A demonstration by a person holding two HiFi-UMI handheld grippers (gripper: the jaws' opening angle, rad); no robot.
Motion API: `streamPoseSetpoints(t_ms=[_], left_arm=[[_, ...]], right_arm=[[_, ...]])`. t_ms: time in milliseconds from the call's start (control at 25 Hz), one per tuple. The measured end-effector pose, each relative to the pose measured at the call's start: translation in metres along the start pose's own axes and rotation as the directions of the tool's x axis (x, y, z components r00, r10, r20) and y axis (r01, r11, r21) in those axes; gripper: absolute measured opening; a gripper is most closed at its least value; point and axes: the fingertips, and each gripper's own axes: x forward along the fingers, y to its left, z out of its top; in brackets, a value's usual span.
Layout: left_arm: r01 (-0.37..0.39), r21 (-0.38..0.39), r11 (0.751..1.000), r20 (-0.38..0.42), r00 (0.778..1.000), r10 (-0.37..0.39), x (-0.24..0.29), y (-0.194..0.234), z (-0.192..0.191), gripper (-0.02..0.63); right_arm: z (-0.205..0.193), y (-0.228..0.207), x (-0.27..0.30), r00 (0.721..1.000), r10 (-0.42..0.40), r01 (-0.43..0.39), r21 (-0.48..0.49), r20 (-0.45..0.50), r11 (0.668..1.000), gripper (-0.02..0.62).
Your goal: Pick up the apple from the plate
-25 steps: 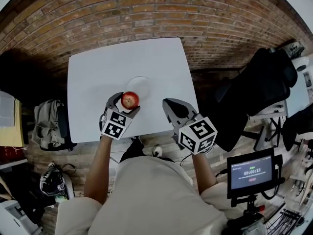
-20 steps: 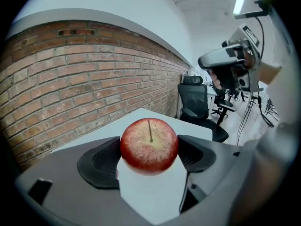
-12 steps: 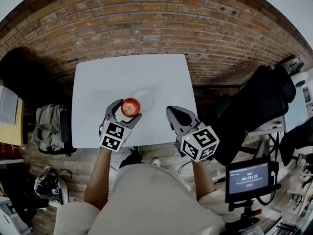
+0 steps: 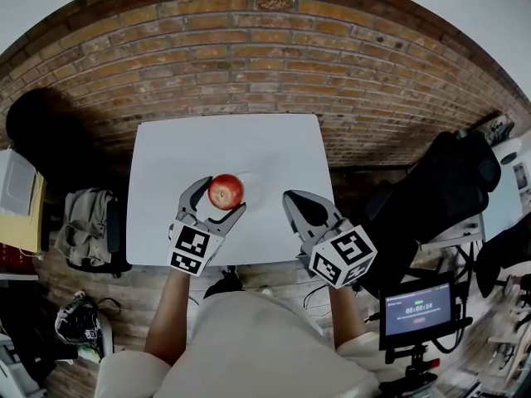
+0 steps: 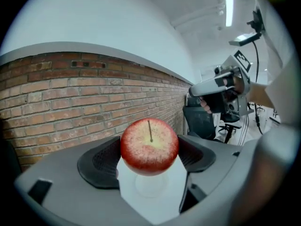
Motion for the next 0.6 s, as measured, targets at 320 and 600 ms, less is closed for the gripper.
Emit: streamPoseSetpoints(t_ms=[320, 600], left_arm=[[0.018, 0.014, 1.000, 0.113, 0.993, -0.019, -0.021, -0.007, 0.048, 0.383], [0.016, 0.030, 0.999, 0.180, 0.984, -0.021, -0.039, -0.009, 0.075, 0.383]], right_arm=[[0.028, 0.018, -0.001, 0.998, 0.056, -0.053, -0.062, 0.035, 0.997, 0.002], [0.039, 0.029, -0.004, 0.996, 0.078, -0.073, -0.098, 0.042, 0.993, 0.002]])
